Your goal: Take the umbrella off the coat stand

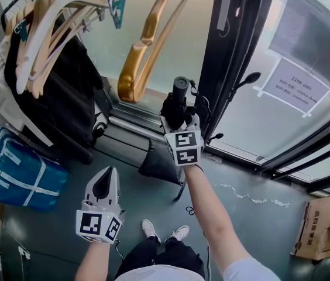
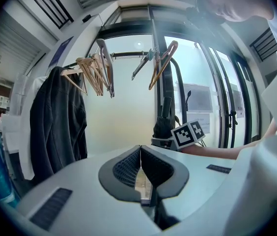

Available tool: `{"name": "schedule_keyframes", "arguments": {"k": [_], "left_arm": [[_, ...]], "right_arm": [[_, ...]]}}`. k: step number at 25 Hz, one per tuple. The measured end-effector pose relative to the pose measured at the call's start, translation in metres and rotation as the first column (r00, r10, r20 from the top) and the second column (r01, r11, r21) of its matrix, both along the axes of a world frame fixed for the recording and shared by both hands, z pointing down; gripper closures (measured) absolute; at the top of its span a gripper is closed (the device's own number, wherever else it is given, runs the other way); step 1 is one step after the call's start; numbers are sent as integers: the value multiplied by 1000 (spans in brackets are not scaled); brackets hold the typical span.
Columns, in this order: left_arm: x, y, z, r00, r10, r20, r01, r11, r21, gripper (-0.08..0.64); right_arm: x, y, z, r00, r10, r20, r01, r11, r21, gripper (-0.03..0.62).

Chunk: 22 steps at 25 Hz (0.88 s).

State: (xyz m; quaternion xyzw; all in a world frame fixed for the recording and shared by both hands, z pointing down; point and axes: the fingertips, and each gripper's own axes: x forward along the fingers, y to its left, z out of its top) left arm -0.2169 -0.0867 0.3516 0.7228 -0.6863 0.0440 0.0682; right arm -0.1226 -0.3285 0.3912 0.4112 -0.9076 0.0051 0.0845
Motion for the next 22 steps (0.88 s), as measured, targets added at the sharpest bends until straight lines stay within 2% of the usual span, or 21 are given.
{"name": "schedule_keyframes", "arguments": {"k": [6, 13, 22], "left_arm": [[-3, -2, -7, 1000, -10, -8, 10, 1000, 20, 537], [8, -6, -18, 1000, 16, -20, -15, 999, 50, 537], [20, -4, -36, 999, 44, -19, -42, 995, 91, 537]], "right_arm": [[-4, 11, -22, 1000, -25, 13, 25, 999, 39, 331], [3, 36, -51, 998, -58, 23, 56, 996, 75, 331], [24, 70, -74, 995, -93, 46, 90, 993, 78, 331]]}}
